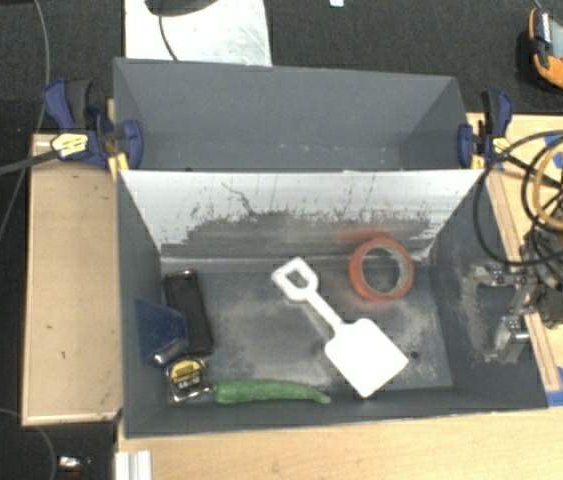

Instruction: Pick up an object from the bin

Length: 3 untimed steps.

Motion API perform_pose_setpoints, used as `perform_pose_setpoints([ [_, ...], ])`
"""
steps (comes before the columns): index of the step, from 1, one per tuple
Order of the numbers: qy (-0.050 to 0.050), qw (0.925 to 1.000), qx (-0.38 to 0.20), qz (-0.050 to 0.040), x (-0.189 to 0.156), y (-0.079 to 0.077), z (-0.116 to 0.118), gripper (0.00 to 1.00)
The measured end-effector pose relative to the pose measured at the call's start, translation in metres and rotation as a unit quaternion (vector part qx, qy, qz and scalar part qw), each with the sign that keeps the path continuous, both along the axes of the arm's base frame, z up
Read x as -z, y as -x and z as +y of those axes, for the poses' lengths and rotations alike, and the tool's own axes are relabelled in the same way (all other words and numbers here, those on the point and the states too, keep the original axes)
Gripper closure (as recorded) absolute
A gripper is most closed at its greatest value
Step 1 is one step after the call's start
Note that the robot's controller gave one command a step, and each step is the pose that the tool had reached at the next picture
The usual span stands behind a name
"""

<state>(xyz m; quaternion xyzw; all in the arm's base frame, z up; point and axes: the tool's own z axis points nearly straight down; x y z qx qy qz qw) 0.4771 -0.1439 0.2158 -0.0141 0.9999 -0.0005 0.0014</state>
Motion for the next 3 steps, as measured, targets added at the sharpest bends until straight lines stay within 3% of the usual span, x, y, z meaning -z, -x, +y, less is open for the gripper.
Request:
perform_pose_setpoints([
  [1, 0.0, 1.0, 0.0, 0.0, 0.0, 0.0, 0.0, 0.0],
  [2, 0.0, 0.9968, 0.08, -0.0008, 0.04, -0.019, 0.014, 0.0],
  [3, 0.0, 0.9952, 0.098, -0.0024, 0.04, -0.024, 0.015, 0.0],
])
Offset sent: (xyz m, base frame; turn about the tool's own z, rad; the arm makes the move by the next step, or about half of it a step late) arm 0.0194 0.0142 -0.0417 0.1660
